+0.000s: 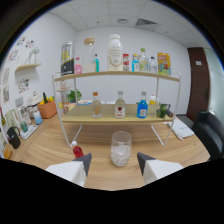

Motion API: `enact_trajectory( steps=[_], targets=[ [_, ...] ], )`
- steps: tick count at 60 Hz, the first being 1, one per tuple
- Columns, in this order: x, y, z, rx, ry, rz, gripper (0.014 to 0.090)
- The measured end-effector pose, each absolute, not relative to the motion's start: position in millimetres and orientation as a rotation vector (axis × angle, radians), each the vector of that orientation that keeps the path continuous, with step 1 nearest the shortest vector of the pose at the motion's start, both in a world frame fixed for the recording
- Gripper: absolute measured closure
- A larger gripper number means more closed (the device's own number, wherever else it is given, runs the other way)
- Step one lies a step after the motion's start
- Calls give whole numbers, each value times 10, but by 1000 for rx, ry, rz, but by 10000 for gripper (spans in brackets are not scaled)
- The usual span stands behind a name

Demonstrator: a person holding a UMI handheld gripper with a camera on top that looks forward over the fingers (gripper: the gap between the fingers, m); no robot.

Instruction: Make me a cup of Vodka Sunrise.

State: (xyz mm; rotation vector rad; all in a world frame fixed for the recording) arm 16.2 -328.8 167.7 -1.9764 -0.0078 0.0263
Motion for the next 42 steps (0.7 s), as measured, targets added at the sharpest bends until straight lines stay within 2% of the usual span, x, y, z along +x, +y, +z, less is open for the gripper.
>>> enact_trajectory(
  steps=[7,12,29,42],
  targets=[
    [438,-3386,1610,-2001,4,20,192],
    [590,-3376,1757,-1986,-11,12,188],
    [1350,-2878,3065,-1823,33,38,178],
    [1983,-2129,3790,-1719,69,32,191]
  ],
)
